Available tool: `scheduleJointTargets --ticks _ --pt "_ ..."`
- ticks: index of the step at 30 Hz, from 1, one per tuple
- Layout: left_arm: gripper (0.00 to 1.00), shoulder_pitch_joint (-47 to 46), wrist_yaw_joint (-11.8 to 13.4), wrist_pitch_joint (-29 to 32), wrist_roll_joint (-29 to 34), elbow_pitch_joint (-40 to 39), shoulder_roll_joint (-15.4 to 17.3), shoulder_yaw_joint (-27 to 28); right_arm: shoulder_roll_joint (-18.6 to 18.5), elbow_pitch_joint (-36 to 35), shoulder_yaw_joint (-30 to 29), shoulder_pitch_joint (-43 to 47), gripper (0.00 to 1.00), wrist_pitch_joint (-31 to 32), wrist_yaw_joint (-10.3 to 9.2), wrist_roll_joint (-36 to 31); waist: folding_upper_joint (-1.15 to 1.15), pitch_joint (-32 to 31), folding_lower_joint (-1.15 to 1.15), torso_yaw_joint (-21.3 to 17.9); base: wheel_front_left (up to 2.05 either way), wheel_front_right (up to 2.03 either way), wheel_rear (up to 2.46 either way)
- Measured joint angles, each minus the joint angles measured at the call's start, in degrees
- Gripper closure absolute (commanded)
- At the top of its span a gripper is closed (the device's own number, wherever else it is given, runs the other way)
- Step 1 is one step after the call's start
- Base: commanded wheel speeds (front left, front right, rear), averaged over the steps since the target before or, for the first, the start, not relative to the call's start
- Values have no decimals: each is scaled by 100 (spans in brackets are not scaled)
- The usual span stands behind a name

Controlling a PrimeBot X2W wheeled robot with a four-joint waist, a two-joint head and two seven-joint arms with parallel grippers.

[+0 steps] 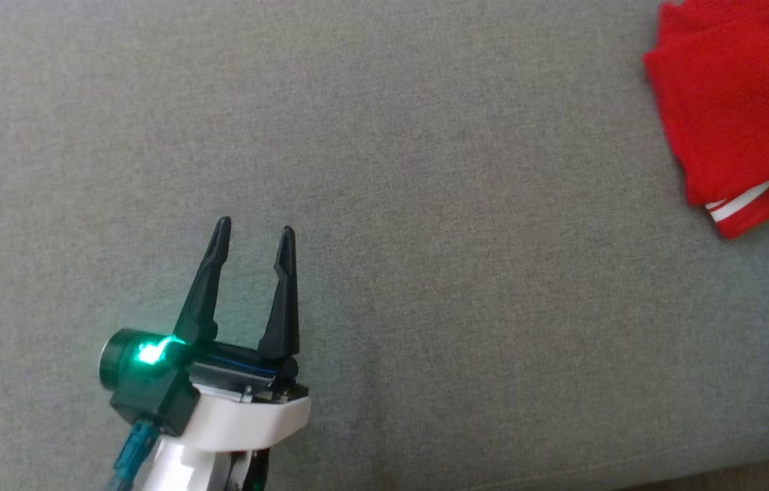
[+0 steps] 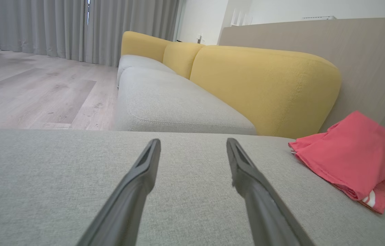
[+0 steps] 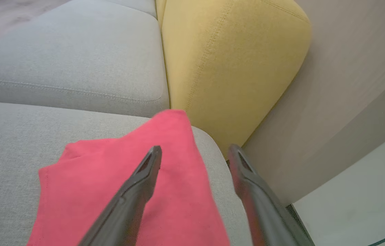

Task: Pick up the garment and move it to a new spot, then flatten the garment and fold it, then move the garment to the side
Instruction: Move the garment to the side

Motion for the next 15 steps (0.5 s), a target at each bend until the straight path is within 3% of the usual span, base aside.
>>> scheduleJointTargets --ticks 5,6,10,15 --pt "0 18 51 -1 0 105 -1 54 724 -146 98 365 0 -170 0 -326 0 -243 0 25 0 0 0" --pt "0 53 58 -9 0 153 -3 64 1080 -166 214 603 0 -272 0 -358 0 -379 0 45 0 0 0" --pt "0 218 162 -16 -1 296 -7 73 1794 -122 550 1034 0 -617 0 -390 0 -708 -1 108 0 0 0" --pt "0 641 494 -16 -3 509 -8 101 2524 313 1137 1623 0 -1268 0 -353 0 -1172 -1 237 0 0 0"
